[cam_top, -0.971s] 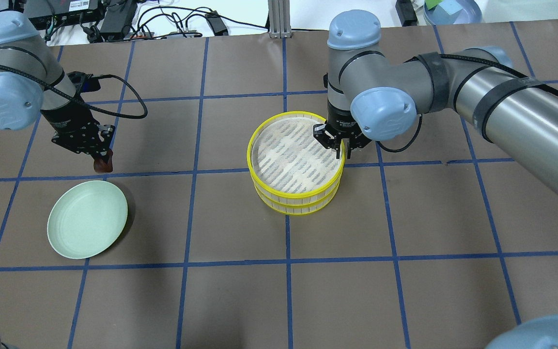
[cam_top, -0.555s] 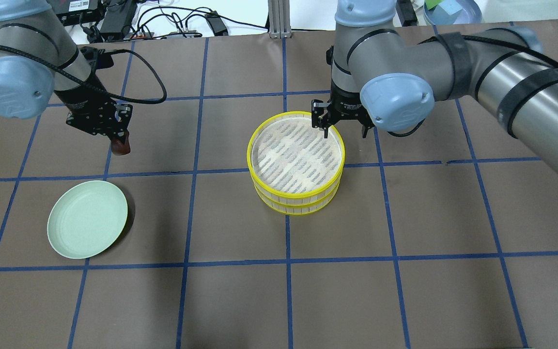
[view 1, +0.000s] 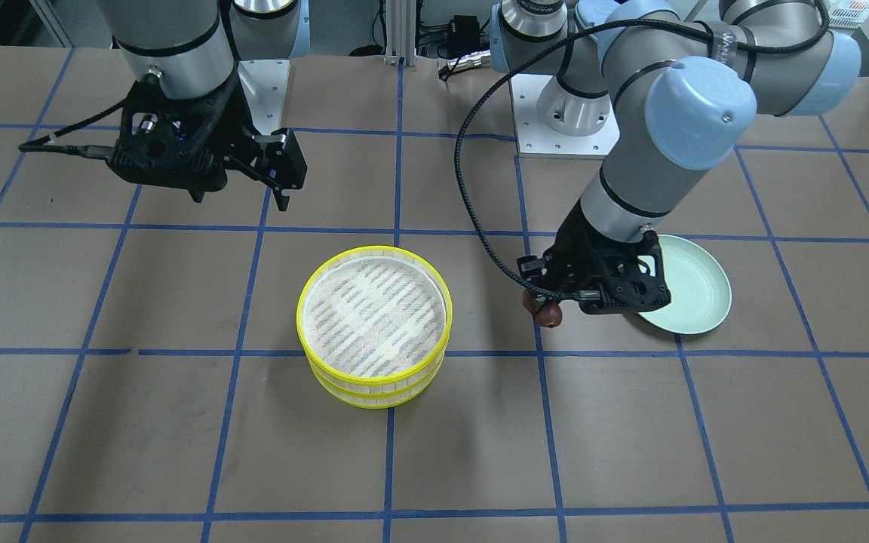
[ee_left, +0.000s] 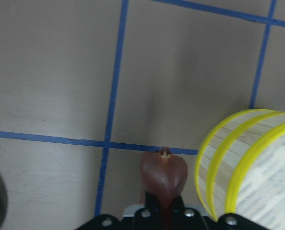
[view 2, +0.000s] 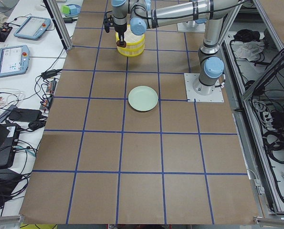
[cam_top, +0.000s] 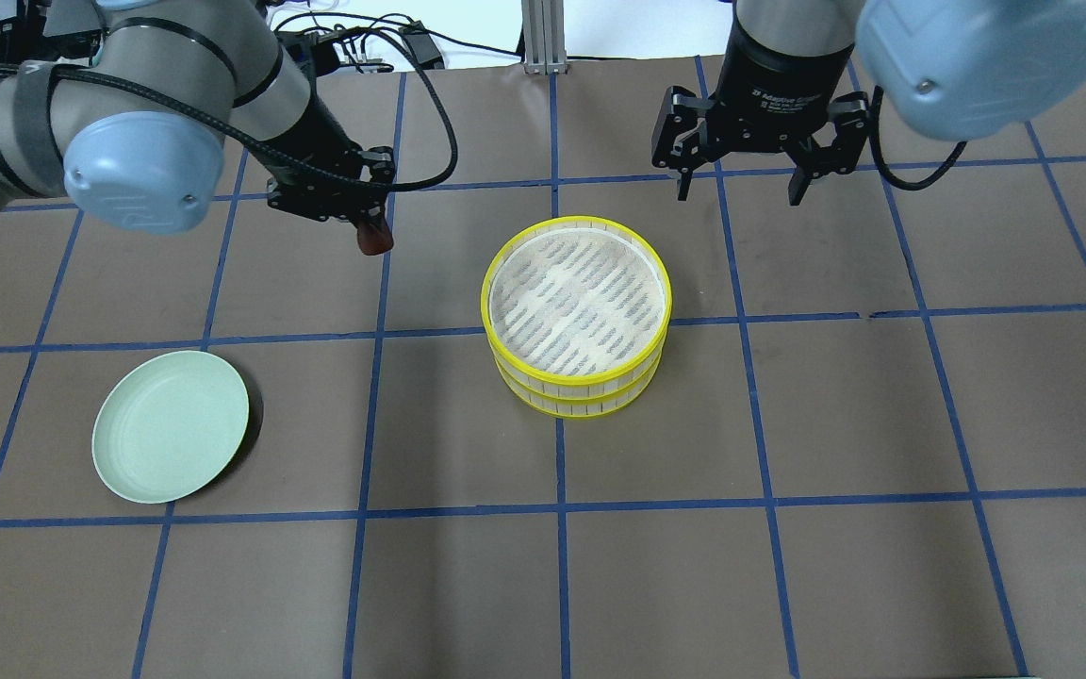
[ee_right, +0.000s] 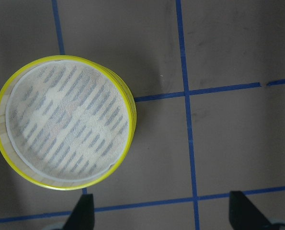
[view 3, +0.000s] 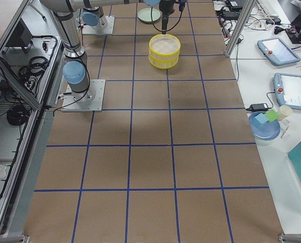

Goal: Place buns in different layers of steamer
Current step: 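Carry the brown bun over the top steamer tier and release it inside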

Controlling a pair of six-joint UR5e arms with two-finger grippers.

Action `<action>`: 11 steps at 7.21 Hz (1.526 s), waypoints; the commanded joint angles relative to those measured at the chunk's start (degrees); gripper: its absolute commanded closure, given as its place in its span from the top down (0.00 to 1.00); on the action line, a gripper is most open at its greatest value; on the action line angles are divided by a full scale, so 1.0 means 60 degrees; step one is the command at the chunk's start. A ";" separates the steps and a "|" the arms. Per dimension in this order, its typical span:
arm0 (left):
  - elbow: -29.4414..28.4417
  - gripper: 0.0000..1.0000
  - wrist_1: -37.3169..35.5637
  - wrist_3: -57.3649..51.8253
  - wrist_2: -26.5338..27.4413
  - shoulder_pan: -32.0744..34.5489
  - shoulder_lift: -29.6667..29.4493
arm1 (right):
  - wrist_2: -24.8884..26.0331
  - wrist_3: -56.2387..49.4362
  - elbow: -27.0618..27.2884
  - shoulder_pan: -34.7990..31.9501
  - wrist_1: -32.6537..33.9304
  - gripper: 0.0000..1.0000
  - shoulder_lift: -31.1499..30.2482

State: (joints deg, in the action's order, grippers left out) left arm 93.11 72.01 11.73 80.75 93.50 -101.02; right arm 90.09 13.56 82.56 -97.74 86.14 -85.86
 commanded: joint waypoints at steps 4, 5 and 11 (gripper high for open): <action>0.0140 0.00 -0.1790 0.2250 -0.1821 0.2125 -0.0593 | 0.0073 -0.1424 0.1064 0.0309 -0.0327 0.92 -0.1231; 0.0198 0.00 -0.1792 0.2133 -0.1841 0.2126 -0.0740 | 0.0131 -0.1424 0.1137 0.0338 0.0619 0.95 -0.1217; 0.0272 1.00 -0.2084 0.2132 -0.1739 0.2097 -0.0610 | 0.0132 -0.1410 0.1313 0.0720 0.1068 0.99 -0.1275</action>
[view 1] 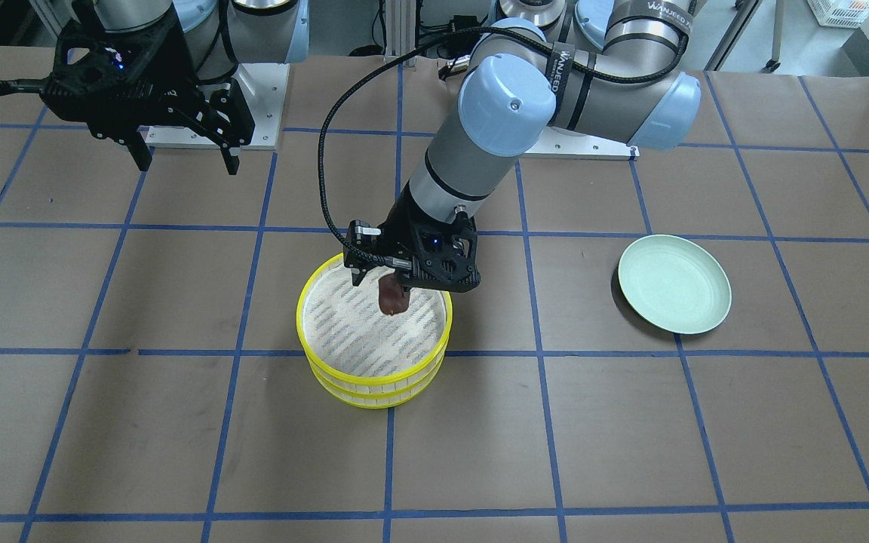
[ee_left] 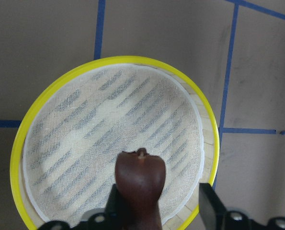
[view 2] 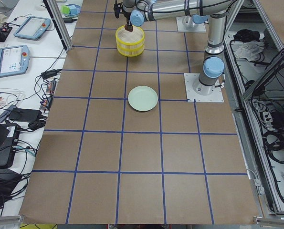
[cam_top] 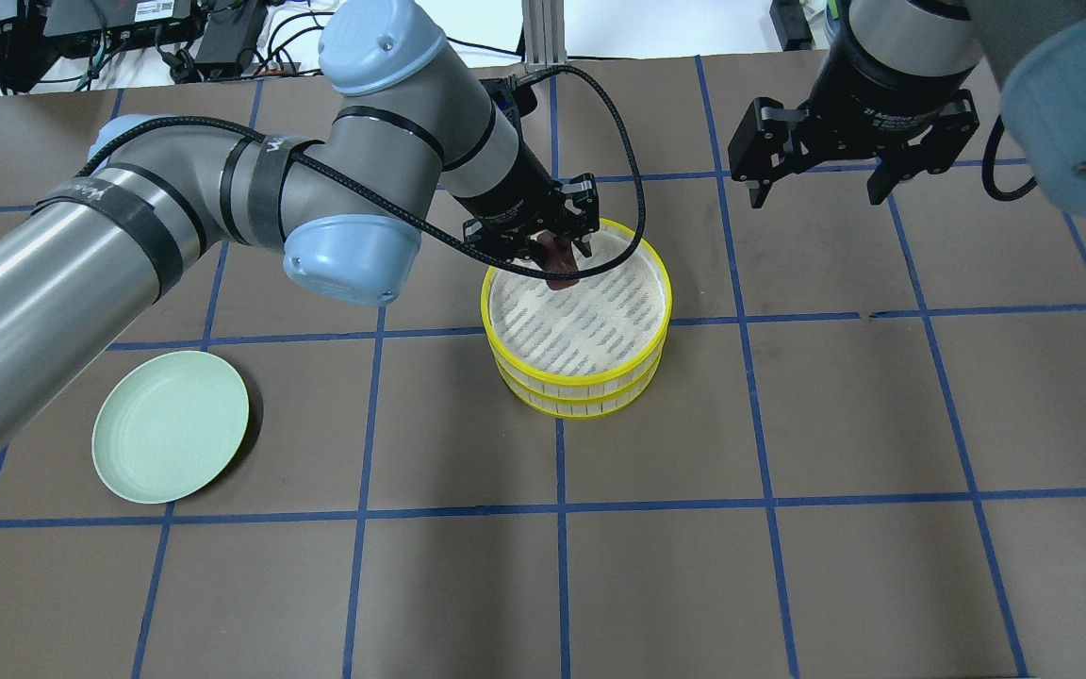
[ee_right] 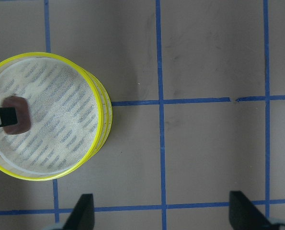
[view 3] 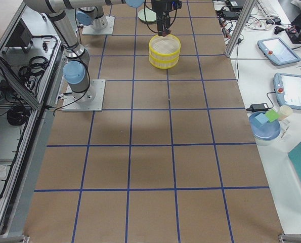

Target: Place buns in different layers of steamer

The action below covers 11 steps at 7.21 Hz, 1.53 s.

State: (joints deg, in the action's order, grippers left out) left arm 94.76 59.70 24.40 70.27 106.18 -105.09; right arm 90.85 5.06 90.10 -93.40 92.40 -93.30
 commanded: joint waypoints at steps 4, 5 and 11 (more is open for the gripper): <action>-0.0163 1.00 0.0215 -0.0955 0.1251 -0.0774 0.0609 | 0.0020 0.0007 0.0159 -0.0004 0.0010 0.99 -0.0079; -0.0251 1.00 0.0956 -0.1644 0.1353 -0.1198 0.0886 | 0.0005 0.0021 0.0174 -0.0019 0.0010 0.99 -0.0079; -0.1204 1.00 0.3936 -0.3584 0.3903 -0.2125 0.2162 | -0.0009 -0.0066 0.0160 -0.0004 0.0039 0.99 -0.0050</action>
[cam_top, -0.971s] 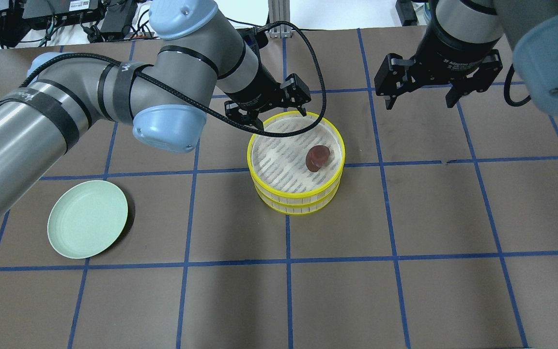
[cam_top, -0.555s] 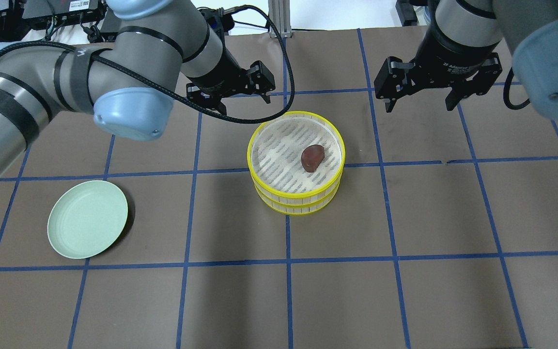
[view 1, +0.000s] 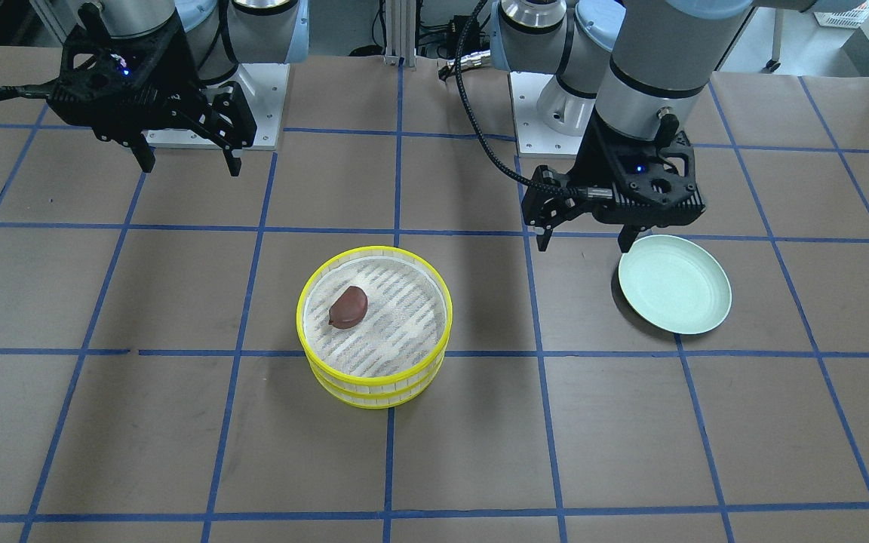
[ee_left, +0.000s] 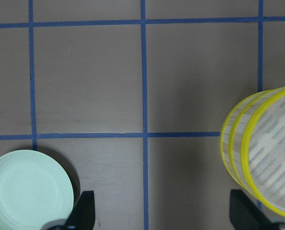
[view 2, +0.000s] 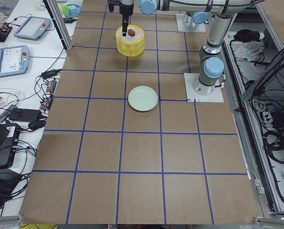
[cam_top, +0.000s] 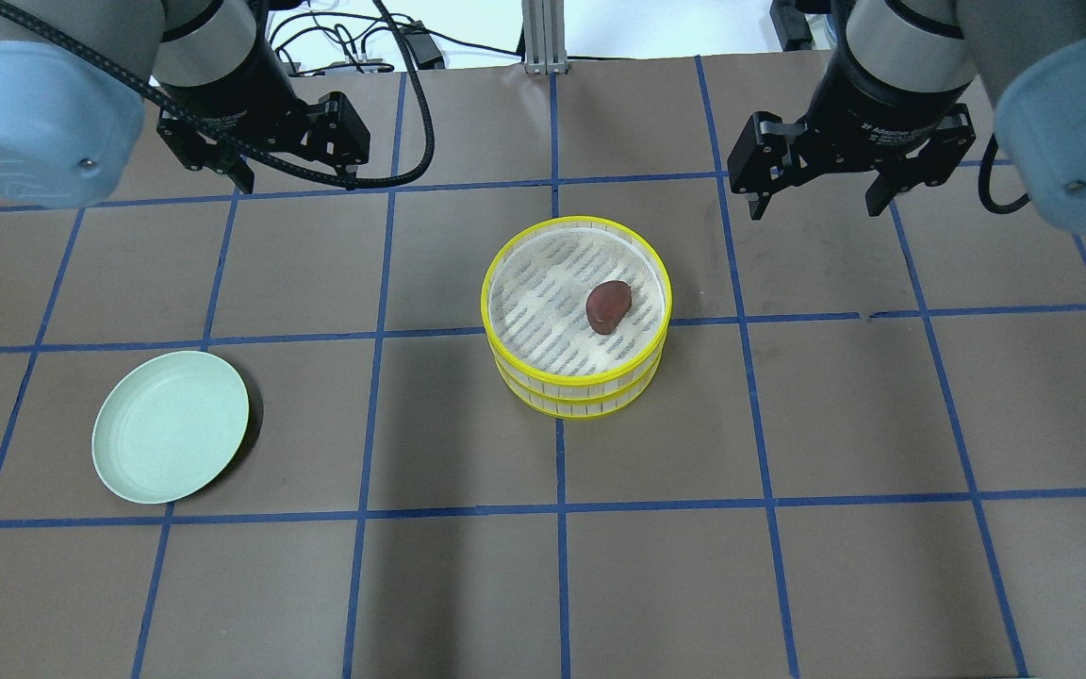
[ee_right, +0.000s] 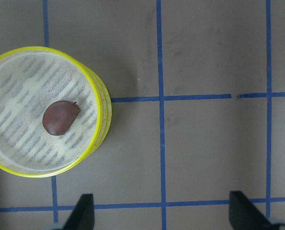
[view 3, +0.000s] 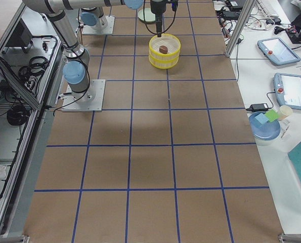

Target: Place buns in different layers of steamer

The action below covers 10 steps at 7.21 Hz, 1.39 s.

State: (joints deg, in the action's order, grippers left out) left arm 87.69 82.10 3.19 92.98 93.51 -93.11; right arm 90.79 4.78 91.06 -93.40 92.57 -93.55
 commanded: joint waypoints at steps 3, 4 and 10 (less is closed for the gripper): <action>0.0165 1.00 0.0670 -0.0399 -0.0775 -0.0922 0.0444 | 0.0000 -0.0019 0.0000 -0.0005 -0.0004 0.99 0.0006; 0.0209 1.00 0.0702 -0.0400 -0.0775 -0.0879 0.0518 | 0.0000 -0.0019 0.0000 -0.0005 -0.0004 0.99 0.0006; 0.0458 1.00 0.0965 -0.0386 -0.0716 -0.0879 0.0680 | -0.0015 -0.0019 0.0000 -0.0005 -0.0004 0.99 0.0006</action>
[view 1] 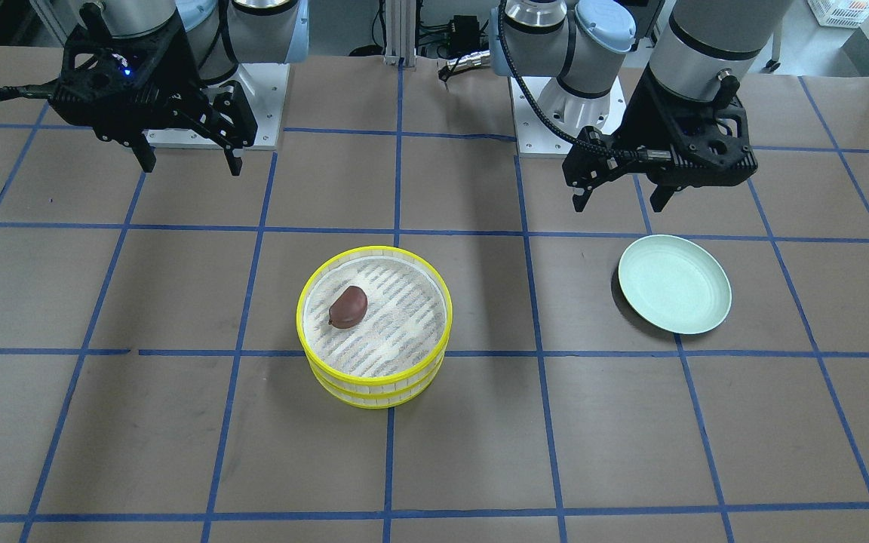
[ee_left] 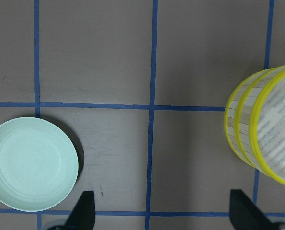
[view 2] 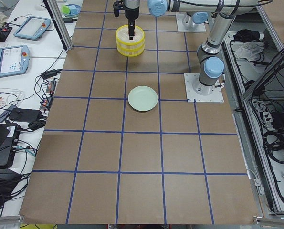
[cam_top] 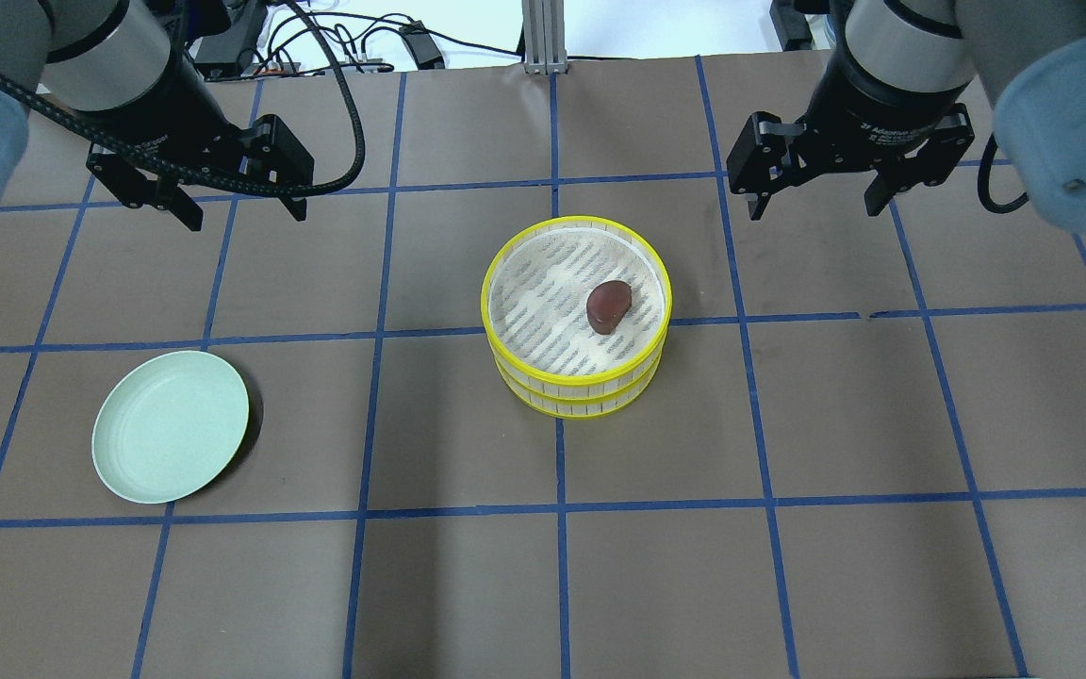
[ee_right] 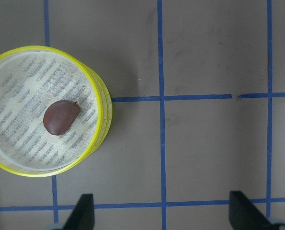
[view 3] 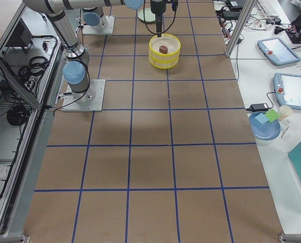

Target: Place buns in different layers of steamer

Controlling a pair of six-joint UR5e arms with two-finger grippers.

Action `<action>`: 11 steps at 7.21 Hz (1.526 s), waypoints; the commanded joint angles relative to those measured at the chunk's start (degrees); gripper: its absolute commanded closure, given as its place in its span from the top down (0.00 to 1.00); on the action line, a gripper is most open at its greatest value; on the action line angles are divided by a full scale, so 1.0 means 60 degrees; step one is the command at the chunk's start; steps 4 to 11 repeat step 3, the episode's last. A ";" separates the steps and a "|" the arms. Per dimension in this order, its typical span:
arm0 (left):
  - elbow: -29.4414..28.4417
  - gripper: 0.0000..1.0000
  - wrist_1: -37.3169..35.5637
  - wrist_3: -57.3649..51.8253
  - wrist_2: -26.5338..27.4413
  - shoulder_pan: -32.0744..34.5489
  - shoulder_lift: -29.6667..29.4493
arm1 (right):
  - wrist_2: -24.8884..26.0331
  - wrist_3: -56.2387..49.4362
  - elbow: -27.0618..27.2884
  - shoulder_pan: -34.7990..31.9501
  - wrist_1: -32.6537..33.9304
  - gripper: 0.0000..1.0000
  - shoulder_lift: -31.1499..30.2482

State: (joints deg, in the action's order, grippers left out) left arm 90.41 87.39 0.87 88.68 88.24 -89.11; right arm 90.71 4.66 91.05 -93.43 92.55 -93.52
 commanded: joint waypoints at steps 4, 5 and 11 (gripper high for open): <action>0.0020 1.00 0.0681 0.0060 0.0541 0.0001 0.0100 | 0.0013 0.0000 0.0000 0.0000 0.0000 0.99 0.0000; 0.0020 1.00 0.0681 0.0060 0.0541 0.0001 0.0100 | 0.0013 0.0000 0.0000 0.0000 0.0000 0.99 0.0000; 0.0020 1.00 0.0681 0.0060 0.0541 0.0001 0.0100 | 0.0013 0.0000 0.0000 0.0000 0.0000 0.99 0.0000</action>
